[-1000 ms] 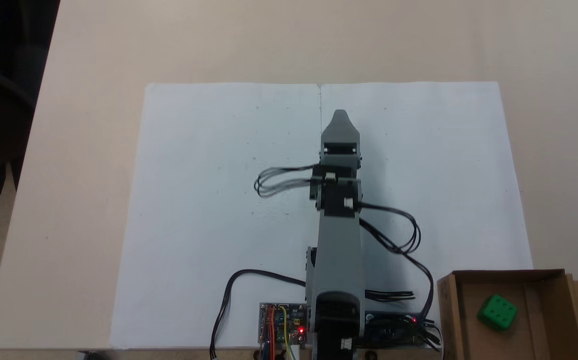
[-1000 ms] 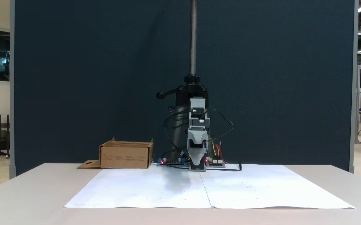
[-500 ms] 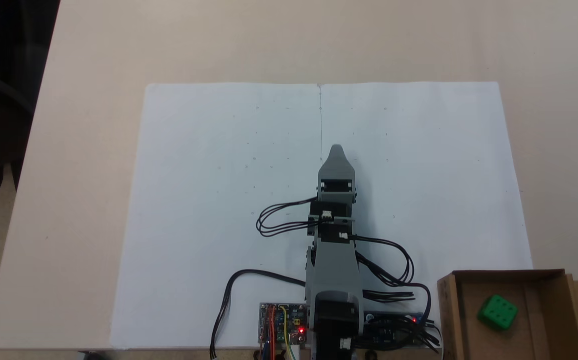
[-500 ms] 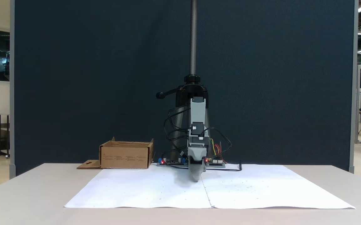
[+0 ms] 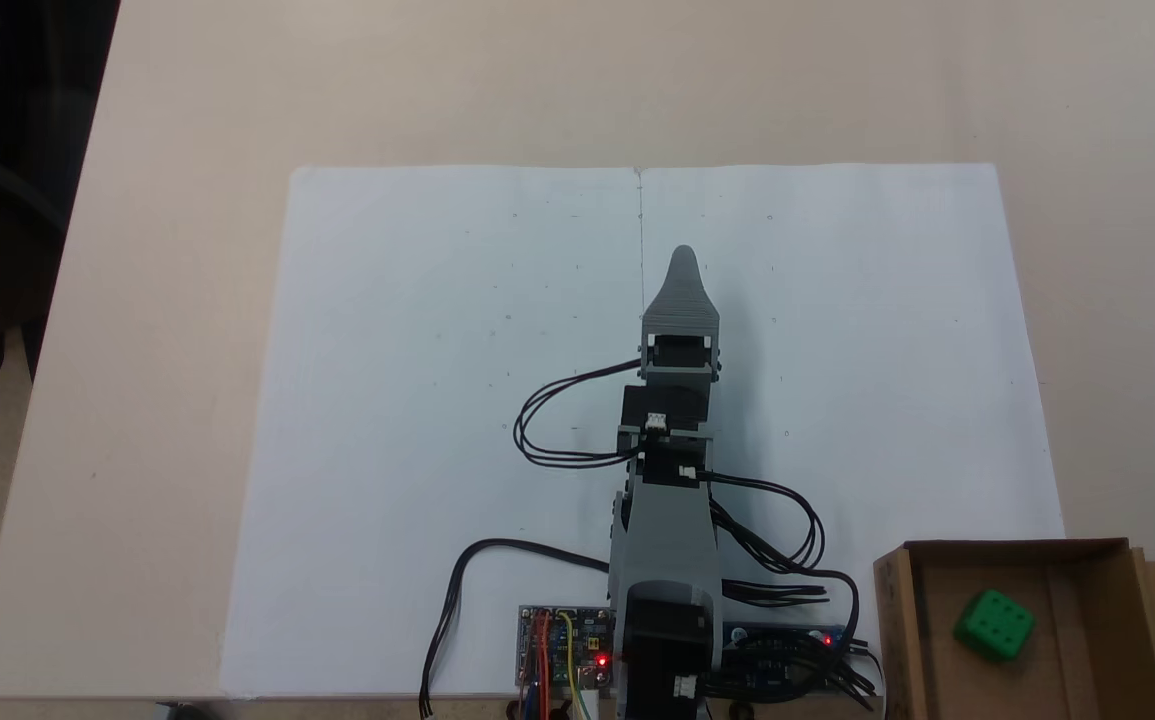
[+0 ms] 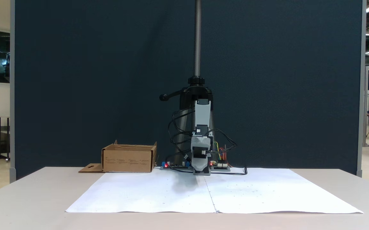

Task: Grasp a green dice and put it in the bin.

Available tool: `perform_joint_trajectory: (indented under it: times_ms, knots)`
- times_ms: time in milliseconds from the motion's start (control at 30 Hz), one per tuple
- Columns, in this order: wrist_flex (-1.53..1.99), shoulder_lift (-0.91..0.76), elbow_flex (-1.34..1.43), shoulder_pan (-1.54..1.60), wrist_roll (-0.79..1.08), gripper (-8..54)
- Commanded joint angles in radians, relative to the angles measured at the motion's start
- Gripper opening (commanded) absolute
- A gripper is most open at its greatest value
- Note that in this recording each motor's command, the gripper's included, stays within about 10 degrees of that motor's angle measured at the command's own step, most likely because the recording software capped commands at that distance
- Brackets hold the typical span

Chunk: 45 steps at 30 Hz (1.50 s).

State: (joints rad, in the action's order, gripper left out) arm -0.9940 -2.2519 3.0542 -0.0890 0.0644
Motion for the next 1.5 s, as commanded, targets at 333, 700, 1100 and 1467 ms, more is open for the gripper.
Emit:
perform_joint_trajectory:
  times_ms: [333, 700, 1100, 1467]
  knots:
    - [-0.331, -0.115, 0.077, 0.002, 0.069, 46.7]
    - [-0.37, -0.115, 0.075, 0.029, 0.069, 46.8]
    - [-0.371, -0.115, 0.075, 0.037, 0.069, 46.8]
    - [-0.371, -0.114, 0.075, 0.041, 0.069, 46.8]
